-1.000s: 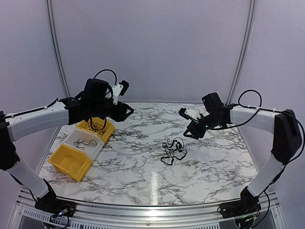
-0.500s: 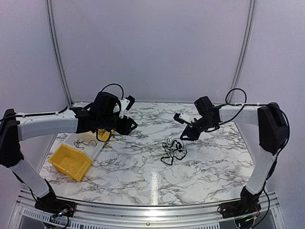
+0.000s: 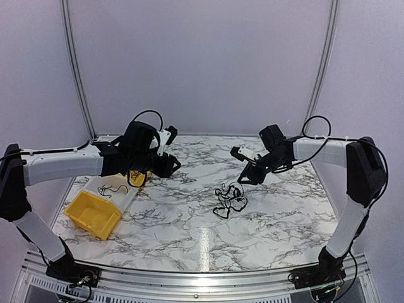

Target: Untangle the cables

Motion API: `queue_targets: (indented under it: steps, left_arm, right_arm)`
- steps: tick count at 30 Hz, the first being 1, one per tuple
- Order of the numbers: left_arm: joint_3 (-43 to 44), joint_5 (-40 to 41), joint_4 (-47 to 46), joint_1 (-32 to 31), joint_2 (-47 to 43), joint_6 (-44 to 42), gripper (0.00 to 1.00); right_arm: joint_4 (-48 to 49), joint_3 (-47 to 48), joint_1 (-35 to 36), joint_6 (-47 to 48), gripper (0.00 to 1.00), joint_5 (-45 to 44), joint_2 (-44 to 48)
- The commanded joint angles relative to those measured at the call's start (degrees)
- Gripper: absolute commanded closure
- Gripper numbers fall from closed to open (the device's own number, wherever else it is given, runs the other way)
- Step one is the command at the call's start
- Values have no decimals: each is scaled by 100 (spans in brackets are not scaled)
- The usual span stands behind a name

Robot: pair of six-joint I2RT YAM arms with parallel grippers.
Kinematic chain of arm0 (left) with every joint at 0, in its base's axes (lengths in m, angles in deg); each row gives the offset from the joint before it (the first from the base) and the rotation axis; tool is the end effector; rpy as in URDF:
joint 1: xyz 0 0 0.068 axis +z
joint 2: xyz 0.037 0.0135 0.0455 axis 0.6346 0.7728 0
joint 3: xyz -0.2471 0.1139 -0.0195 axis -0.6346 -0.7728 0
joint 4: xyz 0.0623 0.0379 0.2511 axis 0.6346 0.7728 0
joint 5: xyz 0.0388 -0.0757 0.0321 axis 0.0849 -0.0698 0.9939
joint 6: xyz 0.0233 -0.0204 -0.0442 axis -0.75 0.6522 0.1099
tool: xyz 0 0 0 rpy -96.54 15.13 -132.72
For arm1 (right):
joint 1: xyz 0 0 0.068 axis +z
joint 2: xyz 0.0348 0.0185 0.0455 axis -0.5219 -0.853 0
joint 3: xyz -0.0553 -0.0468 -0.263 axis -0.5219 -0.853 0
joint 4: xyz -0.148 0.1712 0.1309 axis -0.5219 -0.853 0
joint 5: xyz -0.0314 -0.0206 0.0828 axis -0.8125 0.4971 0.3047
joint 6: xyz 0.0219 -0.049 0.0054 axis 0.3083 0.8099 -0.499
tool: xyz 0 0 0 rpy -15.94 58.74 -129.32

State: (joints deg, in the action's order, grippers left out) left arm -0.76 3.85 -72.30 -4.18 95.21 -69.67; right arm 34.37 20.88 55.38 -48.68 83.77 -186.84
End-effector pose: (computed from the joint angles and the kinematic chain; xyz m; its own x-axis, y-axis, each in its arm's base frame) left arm 0.2667 -0.2517 0.2725 -0.4177 0.2789 -0.8647 0.6306 0.7742 -0.0549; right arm 0.3311 0.1635 0.2059 -0.3948 -0.6724 -0.6261 -0.8848 0.4619 0.0619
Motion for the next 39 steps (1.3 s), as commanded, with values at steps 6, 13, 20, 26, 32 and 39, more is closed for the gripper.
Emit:
queue_targets:
  steps: [6,13,20,26,32,39]
  left_arm:
    - [143,-10,18,8,-10,24,49]
    - [134,-206,-35,6,23,87,49]
    - [-253,-845,-1023,-184,47,566,42]
    - [-537,-643,-2061,-915,517,1259,31]
    - [-798,46,-3761,-1649,1205,1518,32]
    - [-490,622,-4488,-1795,1778,1670,33]
  right_arm:
    - [-30,103,86,-103,62,115,-290]
    - [-17,103,110,-84,73,168,-381]
    - [-218,140,386,24,100,347,-111]
    - [-509,189,689,-29,100,483,509]
    - [-944,454,796,-104,100,638,797]
    - [-1261,683,918,-236,100,793,1064]
